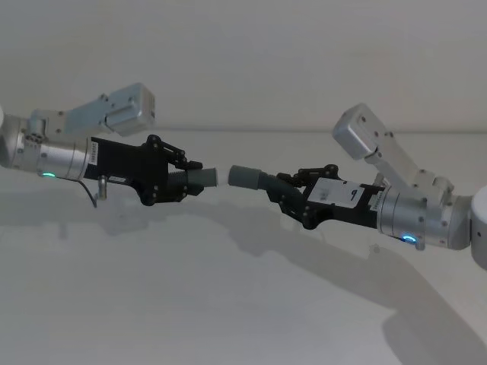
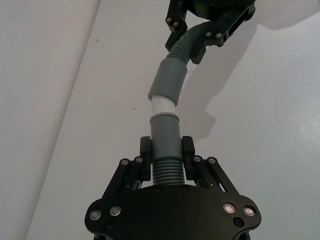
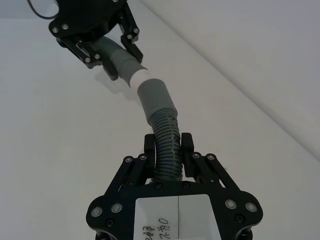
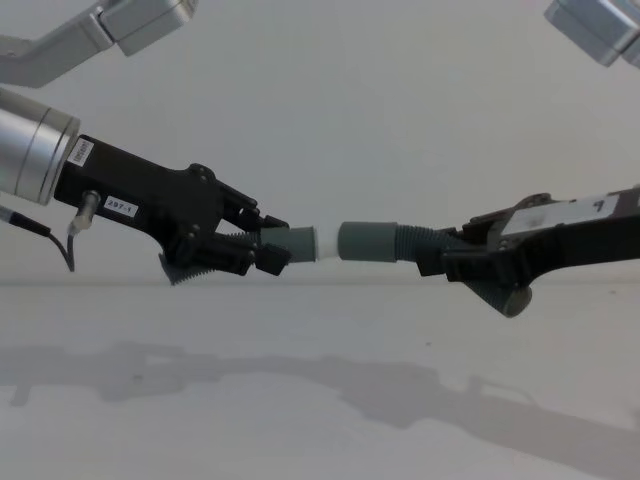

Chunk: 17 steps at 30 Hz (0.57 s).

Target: Use both hands to pick up one end of the pipe from the table, align the ends, and insert them.

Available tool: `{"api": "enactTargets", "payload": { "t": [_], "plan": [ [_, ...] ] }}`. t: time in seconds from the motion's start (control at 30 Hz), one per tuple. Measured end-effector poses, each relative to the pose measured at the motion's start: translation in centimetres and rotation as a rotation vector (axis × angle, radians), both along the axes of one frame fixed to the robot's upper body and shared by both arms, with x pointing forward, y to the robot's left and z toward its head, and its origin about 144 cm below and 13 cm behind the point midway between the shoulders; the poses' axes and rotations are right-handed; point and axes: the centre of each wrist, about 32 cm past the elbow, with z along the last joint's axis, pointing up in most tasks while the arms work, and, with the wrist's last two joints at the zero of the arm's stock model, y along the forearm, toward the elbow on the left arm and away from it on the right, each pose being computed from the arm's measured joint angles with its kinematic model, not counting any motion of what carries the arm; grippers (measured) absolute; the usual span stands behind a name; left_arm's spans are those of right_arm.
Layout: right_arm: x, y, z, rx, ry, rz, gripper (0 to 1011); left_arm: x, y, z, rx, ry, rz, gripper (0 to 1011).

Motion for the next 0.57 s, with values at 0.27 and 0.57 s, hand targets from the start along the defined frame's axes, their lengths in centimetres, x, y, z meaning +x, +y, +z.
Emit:
{"api": "enactTargets", "payload": {
  "t": [0.27, 0.57],
  "plan": [
    [-0.07, 0.02, 0.05, 0.002, -0.007, 0.016, 295, 0.15, -0.17, -0.01, -0.001, 0.003, -0.007, 352],
    [-0.10, 0.00, 0.07, 0.003, -0.011, 0.025, 295, 0.25, -0.20, -0.02, 0.000, 0.005, -0.009, 352]
  ]
}}
